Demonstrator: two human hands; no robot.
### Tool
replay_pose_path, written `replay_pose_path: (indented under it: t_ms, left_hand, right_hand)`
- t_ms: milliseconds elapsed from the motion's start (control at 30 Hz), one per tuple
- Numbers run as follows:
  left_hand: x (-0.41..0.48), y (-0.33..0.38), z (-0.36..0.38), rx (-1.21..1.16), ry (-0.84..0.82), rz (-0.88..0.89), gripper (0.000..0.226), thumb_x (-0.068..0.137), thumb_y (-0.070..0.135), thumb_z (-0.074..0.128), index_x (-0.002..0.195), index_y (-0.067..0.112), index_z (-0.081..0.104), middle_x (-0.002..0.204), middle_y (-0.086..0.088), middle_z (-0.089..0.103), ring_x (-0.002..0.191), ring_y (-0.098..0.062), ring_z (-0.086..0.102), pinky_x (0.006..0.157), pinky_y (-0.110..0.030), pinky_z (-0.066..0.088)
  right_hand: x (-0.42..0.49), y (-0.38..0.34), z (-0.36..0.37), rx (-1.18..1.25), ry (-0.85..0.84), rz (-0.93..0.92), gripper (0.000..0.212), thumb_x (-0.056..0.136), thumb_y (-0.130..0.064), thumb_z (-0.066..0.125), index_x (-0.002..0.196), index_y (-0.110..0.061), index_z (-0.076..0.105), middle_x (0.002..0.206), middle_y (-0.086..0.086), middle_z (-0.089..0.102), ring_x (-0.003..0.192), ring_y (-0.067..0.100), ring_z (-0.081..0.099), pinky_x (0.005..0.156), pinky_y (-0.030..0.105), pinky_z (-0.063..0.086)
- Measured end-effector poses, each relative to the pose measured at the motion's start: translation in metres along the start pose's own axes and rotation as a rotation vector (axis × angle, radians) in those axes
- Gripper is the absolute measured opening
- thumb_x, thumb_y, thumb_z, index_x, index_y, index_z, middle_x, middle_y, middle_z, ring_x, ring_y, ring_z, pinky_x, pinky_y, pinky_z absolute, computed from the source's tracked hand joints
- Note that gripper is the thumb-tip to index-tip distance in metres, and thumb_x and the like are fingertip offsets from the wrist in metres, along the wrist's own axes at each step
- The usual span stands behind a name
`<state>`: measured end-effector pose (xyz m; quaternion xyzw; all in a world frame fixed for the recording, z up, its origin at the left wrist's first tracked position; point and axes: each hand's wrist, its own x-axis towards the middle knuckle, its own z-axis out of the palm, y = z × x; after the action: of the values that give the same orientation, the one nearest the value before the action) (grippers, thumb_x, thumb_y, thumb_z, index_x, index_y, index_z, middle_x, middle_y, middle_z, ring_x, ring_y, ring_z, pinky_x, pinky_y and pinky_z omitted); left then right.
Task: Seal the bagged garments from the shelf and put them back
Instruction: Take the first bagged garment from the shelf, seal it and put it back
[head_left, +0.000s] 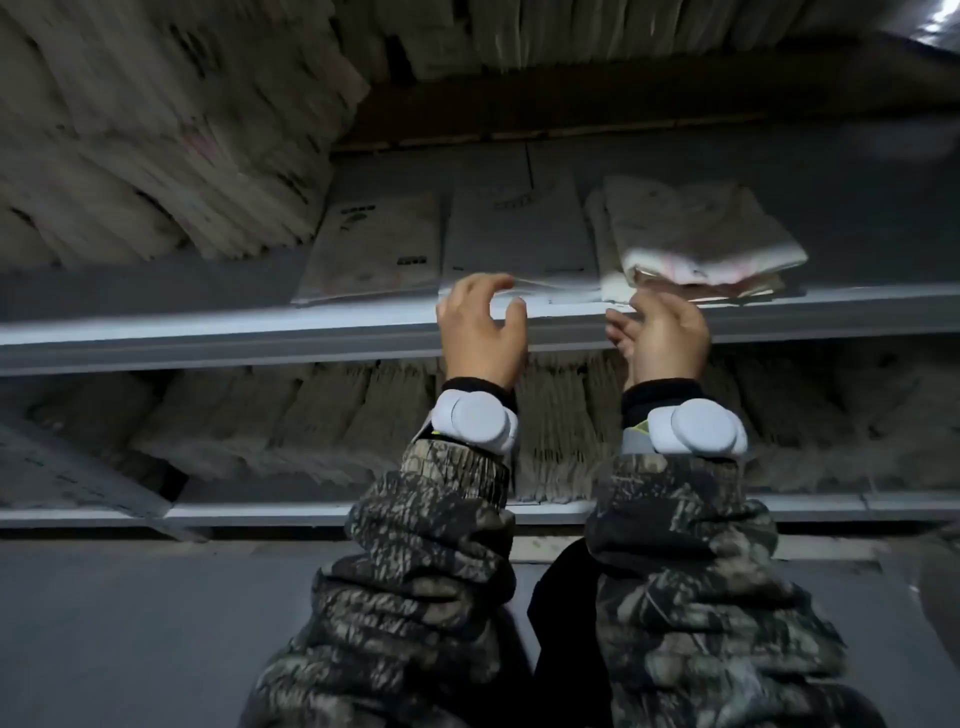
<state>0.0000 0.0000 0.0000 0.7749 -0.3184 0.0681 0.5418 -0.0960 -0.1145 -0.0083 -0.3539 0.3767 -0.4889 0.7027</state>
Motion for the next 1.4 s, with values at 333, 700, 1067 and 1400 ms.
replay_pose_path:
  t_ms: [333,700,1067,1400]
  left_hand:
    - [0.055,-0.024,0.031,0.564,-0.069,-0.104,0.048,0.081,0.029,0.053,0.128,0.032,0.046,0.140,0.001,0.039,0.130,-0.027,0.029,0.106,-0.060,0.018]
    - [0.064,-0.046,0.044,0.705,-0.028,-0.248,0.048,0.072,0.049,0.050,0.119,0.038,0.055,0.130,-0.002,0.049,0.121,-0.029,0.037,0.099,-0.048,0.027]
    - [0.062,-0.048,0.045,0.717,-0.009,-0.217,0.047,0.075,0.049,0.049,0.115,0.027,0.060,0.126,-0.001,0.053,0.120,-0.026,0.039,0.096,-0.044,0.028]
    - [0.062,-0.050,0.045,0.727,-0.022,-0.203,0.046,0.075,0.048,0.046,0.110,0.024,0.062,0.121,-0.004,0.057,0.116,-0.028,0.042,0.090,-0.042,0.030]
  right_hand:
    - [0.039,-0.025,0.007,0.075,0.066,0.028,0.019,0.087,-0.001,0.055,0.069,-0.006,0.050,0.066,0.012,0.062,0.056,0.020,0.065,0.040,0.021,0.040]
    - [0.059,-0.020,0.014,0.157,0.064,0.104,0.016,0.087,-0.014,0.057,0.099,-0.005,0.052,0.073,0.013,0.069,0.043,0.013,0.055,0.037,0.016,0.029]
    - [0.080,-0.035,0.016,0.101,-0.039,0.412,0.039,0.095,-0.037,0.043,0.068,-0.011,0.048,0.038,-0.003,0.049,0.031,0.008,0.032,0.040,0.017,0.022]
    - [0.077,-0.026,0.015,0.283,0.048,0.318,0.024,0.090,-0.018,0.056,0.070,-0.011,0.044,0.050,-0.002,0.035,0.029,0.007,0.028,0.036,0.015,0.022]
